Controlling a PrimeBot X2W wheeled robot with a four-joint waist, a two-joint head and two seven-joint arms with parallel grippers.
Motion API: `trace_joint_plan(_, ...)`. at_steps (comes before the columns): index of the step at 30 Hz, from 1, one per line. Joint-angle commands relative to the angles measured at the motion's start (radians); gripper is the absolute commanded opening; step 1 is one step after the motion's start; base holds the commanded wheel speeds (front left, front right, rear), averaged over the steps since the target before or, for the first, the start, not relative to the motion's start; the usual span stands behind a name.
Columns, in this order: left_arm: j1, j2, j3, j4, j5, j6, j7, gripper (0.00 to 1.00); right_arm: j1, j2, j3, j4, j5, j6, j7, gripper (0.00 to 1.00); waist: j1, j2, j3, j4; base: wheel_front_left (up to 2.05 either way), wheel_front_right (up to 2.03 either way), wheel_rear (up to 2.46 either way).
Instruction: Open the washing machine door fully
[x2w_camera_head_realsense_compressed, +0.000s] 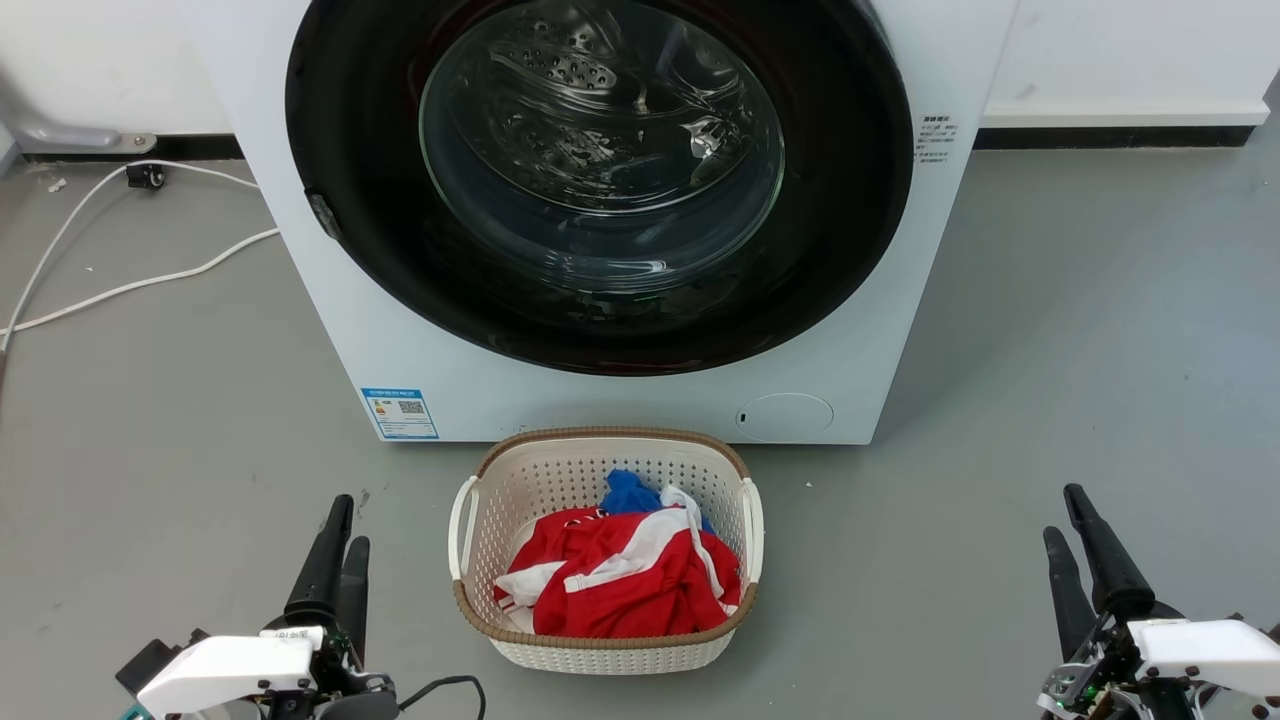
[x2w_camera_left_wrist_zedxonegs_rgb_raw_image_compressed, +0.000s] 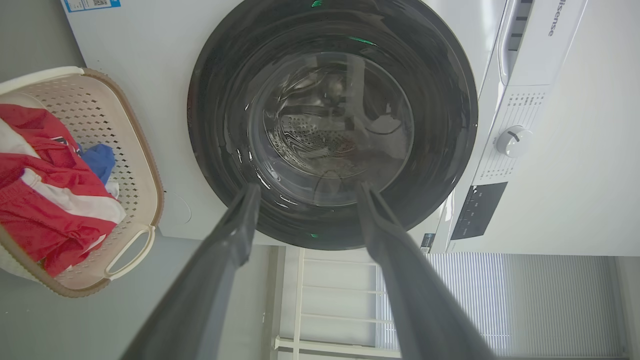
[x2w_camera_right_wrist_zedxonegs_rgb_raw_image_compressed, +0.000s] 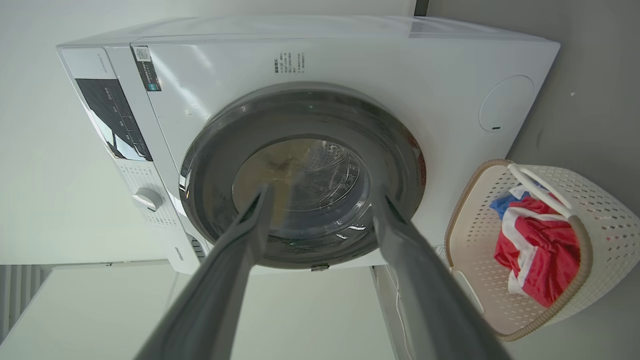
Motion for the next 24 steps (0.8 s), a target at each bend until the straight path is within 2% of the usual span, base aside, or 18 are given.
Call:
trace_joint_plan(1, -0.009, 0.002, 0.002, -0.027, 0.021, -0.001, -0.012, 1.0, -0.013, -0.001, 0.0, -0.022, -0.023, 0.0, -0.012, 1.0, 0.0, -0.0001, 0.0, 0.0, 0.0, 0.0, 0.0)
trace_joint_plan(11, -0.008, 0.002, 0.031, -0.074, 0.184, 0.012, -0.059, 1.0, -0.005, -0.001, -0.015, -0.063, -0.173, 0.001, -0.059, 1.0, 0.0, -0.0001, 0.001, 0.0, 0.0, 0.0, 0.0)
trace_joint_plan(24, 0.009, 0.003, -0.011, -0.172, 0.474, 0.087, -0.111, 1.0, 0.013, -0.001, -0.002, -0.17, -0.48, 0.001, -0.112, 1.0, 0.0, -0.0001, 0.004, 0.002, 0.0, 0.0, 0.0)
